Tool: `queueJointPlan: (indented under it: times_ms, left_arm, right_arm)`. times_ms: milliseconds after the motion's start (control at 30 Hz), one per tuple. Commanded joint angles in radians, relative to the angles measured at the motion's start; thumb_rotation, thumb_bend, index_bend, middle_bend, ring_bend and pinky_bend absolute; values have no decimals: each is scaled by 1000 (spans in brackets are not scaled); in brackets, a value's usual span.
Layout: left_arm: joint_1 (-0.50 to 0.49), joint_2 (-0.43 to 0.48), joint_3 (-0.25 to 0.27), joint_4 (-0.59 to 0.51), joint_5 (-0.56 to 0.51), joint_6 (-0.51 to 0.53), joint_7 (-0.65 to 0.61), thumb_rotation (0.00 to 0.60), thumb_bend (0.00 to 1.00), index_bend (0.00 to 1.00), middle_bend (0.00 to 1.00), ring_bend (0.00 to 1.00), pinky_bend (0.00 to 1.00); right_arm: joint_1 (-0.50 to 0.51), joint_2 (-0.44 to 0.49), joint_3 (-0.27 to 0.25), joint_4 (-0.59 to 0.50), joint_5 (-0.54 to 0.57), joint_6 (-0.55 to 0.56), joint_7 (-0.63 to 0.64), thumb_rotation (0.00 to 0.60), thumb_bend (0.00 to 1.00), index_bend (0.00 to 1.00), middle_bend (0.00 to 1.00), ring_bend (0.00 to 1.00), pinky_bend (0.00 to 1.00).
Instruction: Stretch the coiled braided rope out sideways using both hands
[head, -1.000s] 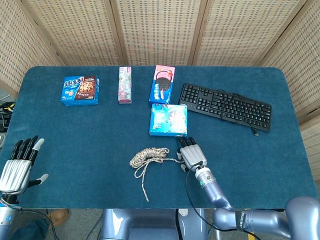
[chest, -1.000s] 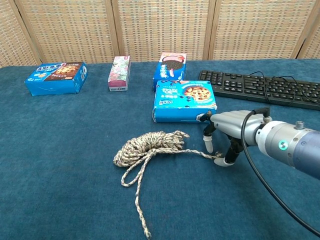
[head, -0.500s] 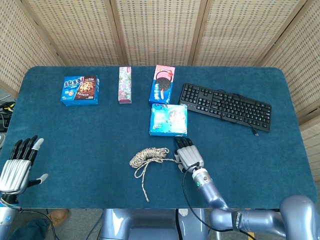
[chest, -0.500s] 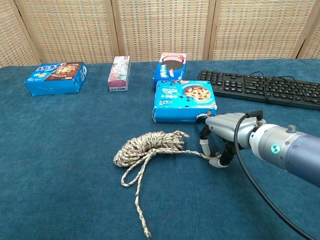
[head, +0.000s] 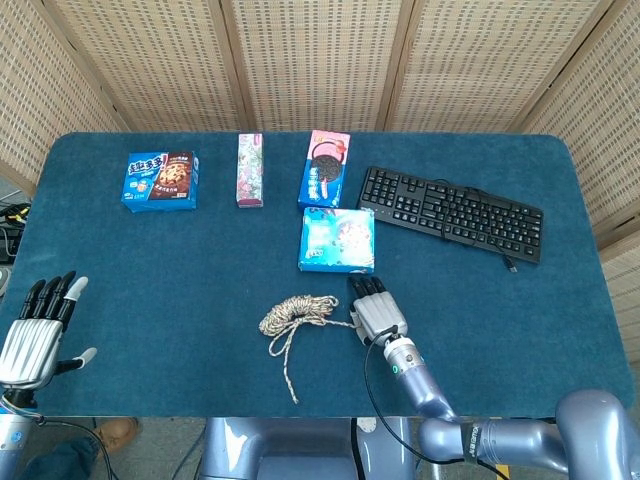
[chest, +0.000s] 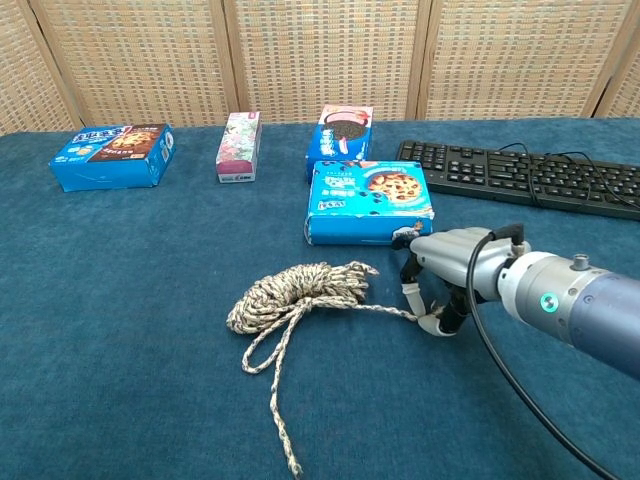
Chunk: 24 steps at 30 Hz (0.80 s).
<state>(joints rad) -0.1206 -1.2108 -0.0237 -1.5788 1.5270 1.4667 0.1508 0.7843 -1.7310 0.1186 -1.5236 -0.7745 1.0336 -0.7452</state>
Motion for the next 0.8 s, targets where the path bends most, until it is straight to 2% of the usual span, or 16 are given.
queueJointPlan:
  times_ms: [33,267,467,667,800]
  left_arm:
    - [0,0,0,0,-1,0,0,600,0,0,0,0,0]
    - [-1,-2,4,-1,10,2,4,600,0,0,0,0,0]
    - [-34,-11,31,-6,89,-27,38,600,0,0,0,0,0]
    - [-108,-23,48,-31,176,-107,96,600,0,0,0,0,0]
    - [-156,-23,47,-46,212,-160,128,600,0,84,0,0,0]
  right_arm:
    - [-1,-2,-3,3,-11,5,3,600,444,609,0,0,0]
    - [-7,4,-18,-10,-54,22,9,600,460,624,0,0,0]
    - [-18,28,-39,-40,-122,48,12,600,464,630,0,0,0]
    - [-22,34,-43,-50,-147,51,11,600,463,632,0,0,0]
    - [-21,36,-42,-54,-151,54,1,600,464,636,0,0,0]
